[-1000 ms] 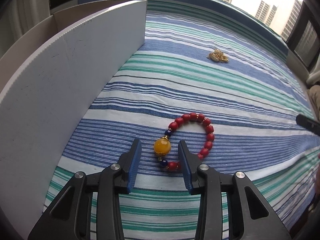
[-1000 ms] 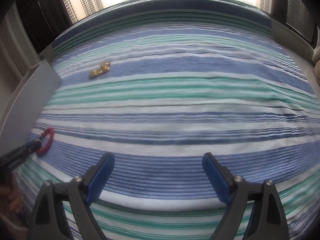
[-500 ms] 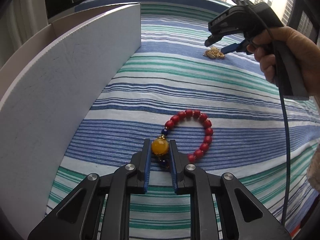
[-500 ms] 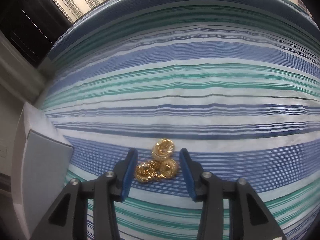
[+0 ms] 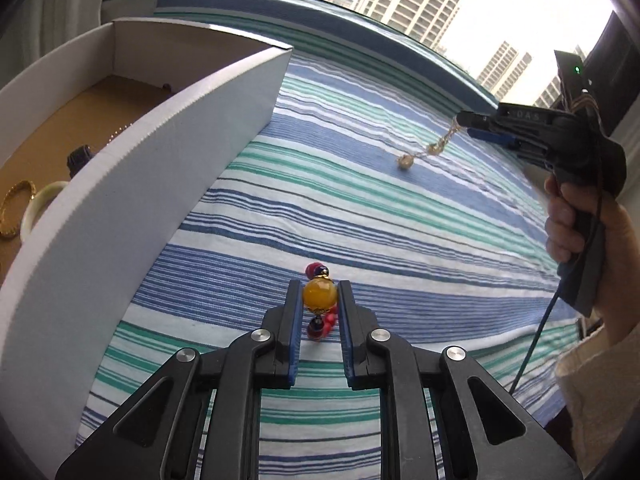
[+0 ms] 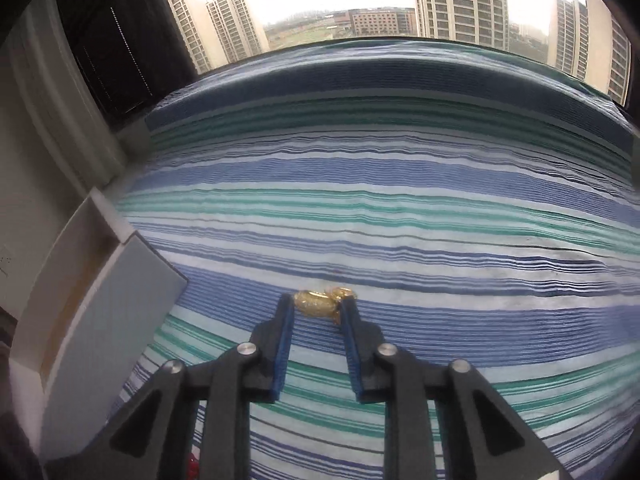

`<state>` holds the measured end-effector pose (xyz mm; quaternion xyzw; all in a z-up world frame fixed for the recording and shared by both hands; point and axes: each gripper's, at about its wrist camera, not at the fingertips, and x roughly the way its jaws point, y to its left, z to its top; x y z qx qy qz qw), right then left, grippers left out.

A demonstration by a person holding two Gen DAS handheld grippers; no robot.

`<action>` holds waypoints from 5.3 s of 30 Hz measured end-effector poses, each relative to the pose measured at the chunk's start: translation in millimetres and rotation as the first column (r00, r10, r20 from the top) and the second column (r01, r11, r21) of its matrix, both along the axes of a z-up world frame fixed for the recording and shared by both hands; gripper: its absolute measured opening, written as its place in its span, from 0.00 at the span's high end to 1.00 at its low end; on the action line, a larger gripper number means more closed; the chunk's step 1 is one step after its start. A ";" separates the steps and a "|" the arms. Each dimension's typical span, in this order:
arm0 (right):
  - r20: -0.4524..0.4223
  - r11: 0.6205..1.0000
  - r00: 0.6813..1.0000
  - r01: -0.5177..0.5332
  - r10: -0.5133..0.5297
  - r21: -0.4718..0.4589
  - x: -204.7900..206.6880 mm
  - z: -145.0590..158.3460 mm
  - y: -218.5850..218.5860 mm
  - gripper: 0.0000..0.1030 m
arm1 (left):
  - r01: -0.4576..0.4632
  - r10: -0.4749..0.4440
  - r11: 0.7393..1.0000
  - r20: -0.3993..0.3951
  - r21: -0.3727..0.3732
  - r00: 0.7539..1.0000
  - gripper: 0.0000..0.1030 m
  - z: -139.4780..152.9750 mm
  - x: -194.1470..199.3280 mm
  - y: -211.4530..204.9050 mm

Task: Organize jewelry

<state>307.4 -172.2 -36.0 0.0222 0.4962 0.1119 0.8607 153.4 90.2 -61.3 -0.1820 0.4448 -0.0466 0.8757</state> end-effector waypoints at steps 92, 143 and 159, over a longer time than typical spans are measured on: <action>0.075 0.797 0.821 -0.569 0.566 0.204 -80.1 132.2 303.2 0.96 | -0.390 0.394 0.919 -0.068 0.066 0.917 0.85 67.9 -77.4 286.5; -0.034 0.773 0.784 -0.617 0.620 -0.149 -155.0 32.1 322.9 0.20 | -0.610 0.649 0.726 -0.023 0.319 0.761 0.01 66.3 -116.1 204.3; -0.037 0.780 0.792 -0.606 0.609 -0.156 -160.0 28.1 319.1 0.20 | -0.616 0.652 0.728 -0.026 0.301 0.758 0.01 65.6 -118.4 198.9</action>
